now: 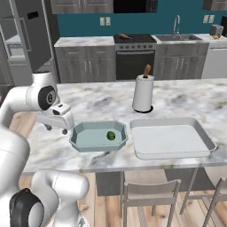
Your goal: Place the cold items (avocado and eggplant) from the fridge in one tupperware on the dining counter. Place the warm items (kebab skewer and hot dog) in the stove area in another tupperware.
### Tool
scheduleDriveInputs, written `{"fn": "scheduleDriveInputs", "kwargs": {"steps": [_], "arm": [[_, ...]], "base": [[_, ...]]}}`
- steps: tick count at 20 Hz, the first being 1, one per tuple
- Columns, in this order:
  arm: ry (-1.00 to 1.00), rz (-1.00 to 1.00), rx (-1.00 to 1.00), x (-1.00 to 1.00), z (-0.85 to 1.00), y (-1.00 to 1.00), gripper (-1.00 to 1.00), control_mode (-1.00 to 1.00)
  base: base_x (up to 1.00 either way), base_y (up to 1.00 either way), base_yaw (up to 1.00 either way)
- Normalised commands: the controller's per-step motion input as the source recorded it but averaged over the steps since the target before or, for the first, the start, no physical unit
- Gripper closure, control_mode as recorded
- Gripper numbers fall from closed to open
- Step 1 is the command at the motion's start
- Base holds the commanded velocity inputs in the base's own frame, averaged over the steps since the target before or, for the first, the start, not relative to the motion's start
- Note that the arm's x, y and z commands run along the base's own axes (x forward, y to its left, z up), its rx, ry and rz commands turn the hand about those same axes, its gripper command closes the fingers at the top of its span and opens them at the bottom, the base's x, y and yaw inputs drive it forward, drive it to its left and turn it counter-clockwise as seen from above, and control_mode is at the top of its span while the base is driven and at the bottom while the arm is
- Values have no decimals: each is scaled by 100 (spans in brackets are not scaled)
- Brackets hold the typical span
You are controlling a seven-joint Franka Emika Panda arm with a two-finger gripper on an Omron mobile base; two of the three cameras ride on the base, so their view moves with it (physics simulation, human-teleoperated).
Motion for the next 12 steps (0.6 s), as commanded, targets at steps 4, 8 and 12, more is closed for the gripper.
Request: {"fn": "scheduleDriveInputs", "kwargs": {"steps": [4,8,12], "arm": [[0,0,0,0,0,0,-100,-100],[0,0,0,-25,0,3,-100,-100],[0,3,0,-48,-2,19,-100,100]], "base": [[0,0,0],[0,0,0],[-24,13,3]]}}
